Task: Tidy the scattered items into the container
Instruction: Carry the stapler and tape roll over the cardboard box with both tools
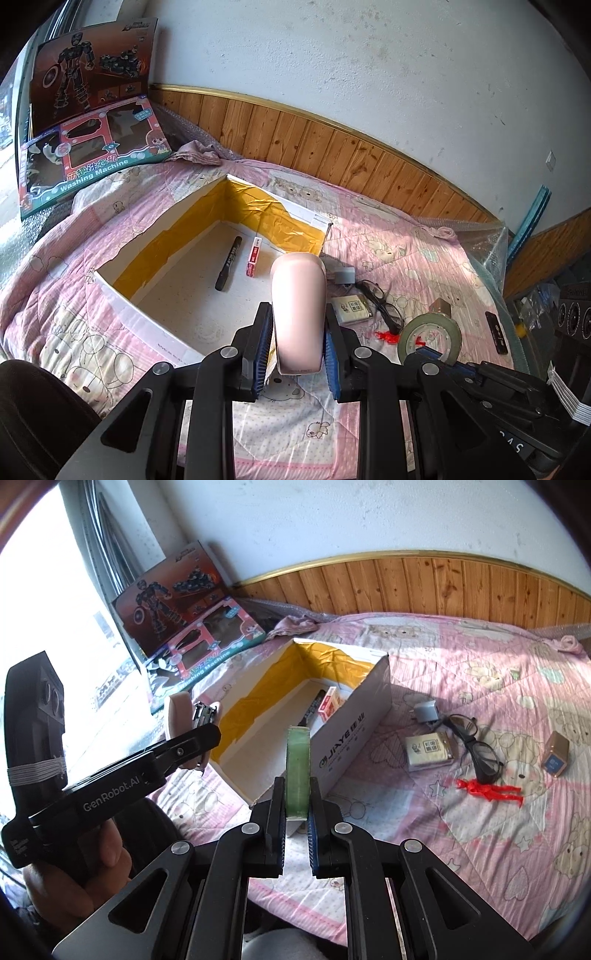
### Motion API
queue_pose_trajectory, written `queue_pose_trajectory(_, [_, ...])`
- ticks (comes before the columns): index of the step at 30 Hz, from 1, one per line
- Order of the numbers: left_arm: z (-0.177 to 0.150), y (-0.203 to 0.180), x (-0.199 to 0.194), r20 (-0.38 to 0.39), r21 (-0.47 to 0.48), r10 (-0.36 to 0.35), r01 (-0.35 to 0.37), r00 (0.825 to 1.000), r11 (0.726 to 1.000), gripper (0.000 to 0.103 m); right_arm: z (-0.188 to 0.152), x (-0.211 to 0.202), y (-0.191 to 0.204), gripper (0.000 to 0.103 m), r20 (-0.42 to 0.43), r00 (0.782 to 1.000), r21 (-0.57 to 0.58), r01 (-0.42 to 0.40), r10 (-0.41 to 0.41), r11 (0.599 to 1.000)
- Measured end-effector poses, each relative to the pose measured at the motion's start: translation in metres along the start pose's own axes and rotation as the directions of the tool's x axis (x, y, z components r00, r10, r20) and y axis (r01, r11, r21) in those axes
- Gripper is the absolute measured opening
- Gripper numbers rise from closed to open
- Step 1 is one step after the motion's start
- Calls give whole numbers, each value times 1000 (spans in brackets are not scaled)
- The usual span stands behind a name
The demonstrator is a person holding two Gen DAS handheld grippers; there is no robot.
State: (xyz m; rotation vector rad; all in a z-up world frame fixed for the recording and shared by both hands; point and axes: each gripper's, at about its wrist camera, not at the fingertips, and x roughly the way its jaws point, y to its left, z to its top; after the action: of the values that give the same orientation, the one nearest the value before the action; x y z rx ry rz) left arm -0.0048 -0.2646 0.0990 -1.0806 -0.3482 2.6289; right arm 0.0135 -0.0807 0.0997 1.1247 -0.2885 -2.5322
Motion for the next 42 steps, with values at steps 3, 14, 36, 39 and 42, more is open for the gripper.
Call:
queue_pose_trajectory(3, [3,6,0,0,-9,5,-5,1000,1000,27,6,1,6,10,5,1000,-16,-3,4,1000])
queue_pose_trajectory(14, [20,25,9,1,-21,37,-37,999,999,27,33,16,26,10,0,1000,-72,-25,25,997])
queue_pose_trajectory(36, [49,65,41,-29,-42,81,-82,996,996,27,72,62,43,10,-44,998,-135,-43,37,990])
queue_pose_trajectory(39, [52,71,47,-37,-45,82,-84,996,995,27,77,72,42,10,-57,998,-140,-39,32,989])
queue_pose_trajectory(42, [57,76,53,-45,-44,84,-86,995,995,27,83,81,40,10,-68,997,-147,-37,27,989])
